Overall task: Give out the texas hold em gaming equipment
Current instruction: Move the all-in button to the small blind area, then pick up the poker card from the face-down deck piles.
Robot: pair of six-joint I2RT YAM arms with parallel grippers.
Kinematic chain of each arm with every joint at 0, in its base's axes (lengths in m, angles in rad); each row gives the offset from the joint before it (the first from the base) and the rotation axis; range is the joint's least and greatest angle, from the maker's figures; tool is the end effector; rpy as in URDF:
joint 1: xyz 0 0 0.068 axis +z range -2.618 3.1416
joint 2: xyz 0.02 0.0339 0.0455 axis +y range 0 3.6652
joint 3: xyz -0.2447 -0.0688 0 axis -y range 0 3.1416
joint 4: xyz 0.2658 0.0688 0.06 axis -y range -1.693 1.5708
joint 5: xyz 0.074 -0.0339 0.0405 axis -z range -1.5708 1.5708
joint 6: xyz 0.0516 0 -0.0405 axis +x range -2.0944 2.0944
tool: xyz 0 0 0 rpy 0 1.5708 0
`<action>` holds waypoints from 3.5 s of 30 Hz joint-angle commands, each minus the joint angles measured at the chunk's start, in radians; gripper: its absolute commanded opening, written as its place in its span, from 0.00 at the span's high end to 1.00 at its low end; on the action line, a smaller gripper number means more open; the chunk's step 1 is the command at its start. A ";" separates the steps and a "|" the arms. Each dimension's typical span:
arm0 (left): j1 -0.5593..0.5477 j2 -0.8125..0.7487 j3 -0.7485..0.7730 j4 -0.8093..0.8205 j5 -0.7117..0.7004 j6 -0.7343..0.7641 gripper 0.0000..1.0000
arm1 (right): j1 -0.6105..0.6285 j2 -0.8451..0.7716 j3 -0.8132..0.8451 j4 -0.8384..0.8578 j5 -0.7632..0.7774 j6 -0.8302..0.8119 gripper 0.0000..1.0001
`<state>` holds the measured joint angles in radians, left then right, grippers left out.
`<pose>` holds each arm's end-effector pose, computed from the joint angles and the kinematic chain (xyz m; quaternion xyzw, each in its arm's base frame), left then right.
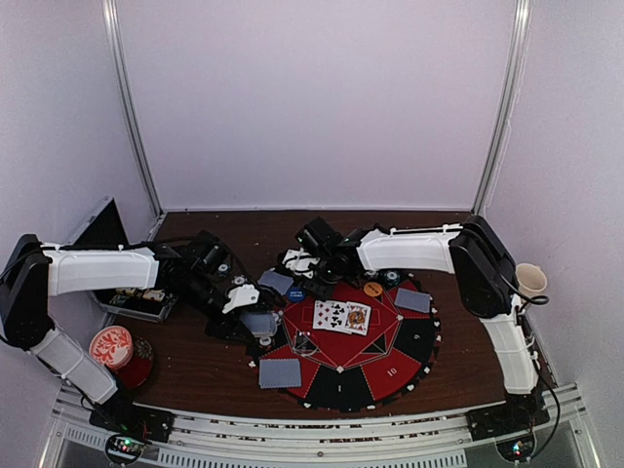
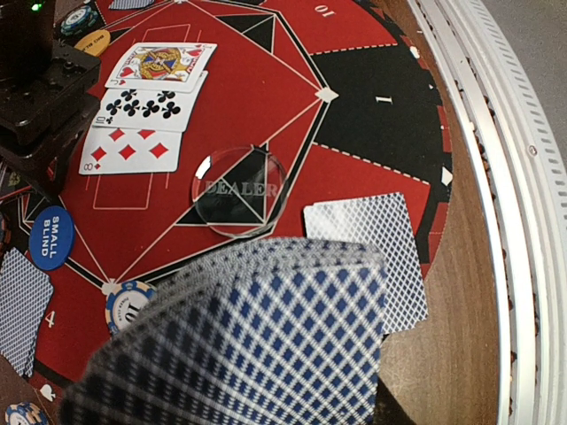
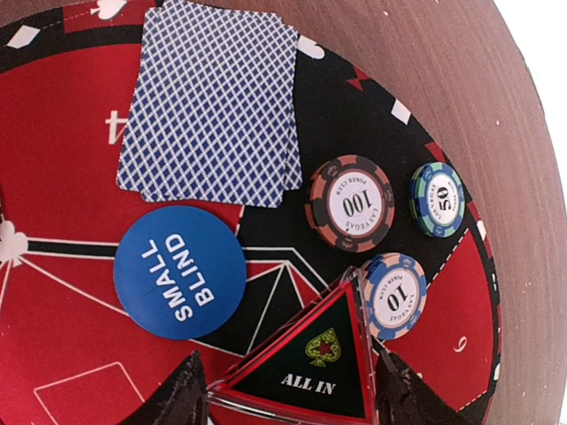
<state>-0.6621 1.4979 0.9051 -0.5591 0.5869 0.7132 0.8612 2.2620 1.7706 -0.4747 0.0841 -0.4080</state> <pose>0.2220 -0.2093 0.1520 0.6408 0.6854 -0.2778 0.2062 0.3355 0.3840 0.1263 -0.5554 0.7755 0.0277 0.2989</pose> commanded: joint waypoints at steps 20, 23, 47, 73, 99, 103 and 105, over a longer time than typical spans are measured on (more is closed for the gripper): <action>-0.004 0.001 0.003 0.004 0.017 0.015 0.61 | -0.002 0.009 0.030 -0.007 -0.012 -0.006 0.30; -0.005 0.001 0.002 0.004 0.017 0.015 0.61 | -0.001 0.004 0.030 -0.010 -0.011 -0.004 0.26; -0.005 0.000 0.003 0.003 0.015 0.013 0.61 | 0.012 -0.513 -0.432 0.165 0.010 0.617 0.00; -0.004 -0.013 0.001 0.004 0.020 0.010 0.61 | 0.315 -0.445 -0.639 0.754 -0.064 0.969 0.00; -0.004 -0.010 0.001 0.004 0.021 0.012 0.61 | 0.318 -0.320 -0.723 1.114 0.042 1.115 0.24; -0.005 -0.011 0.002 0.004 0.021 0.012 0.61 | 0.318 -0.306 -0.740 1.193 0.021 1.132 0.25; -0.004 -0.011 0.001 0.004 0.022 0.012 0.61 | 0.318 -0.301 -0.742 1.205 0.026 1.130 0.26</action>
<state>-0.6605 1.4979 0.9051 -0.5503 0.5877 0.7097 1.1889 1.9491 1.0397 0.6128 0.0975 0.6926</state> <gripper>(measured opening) 0.394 0.754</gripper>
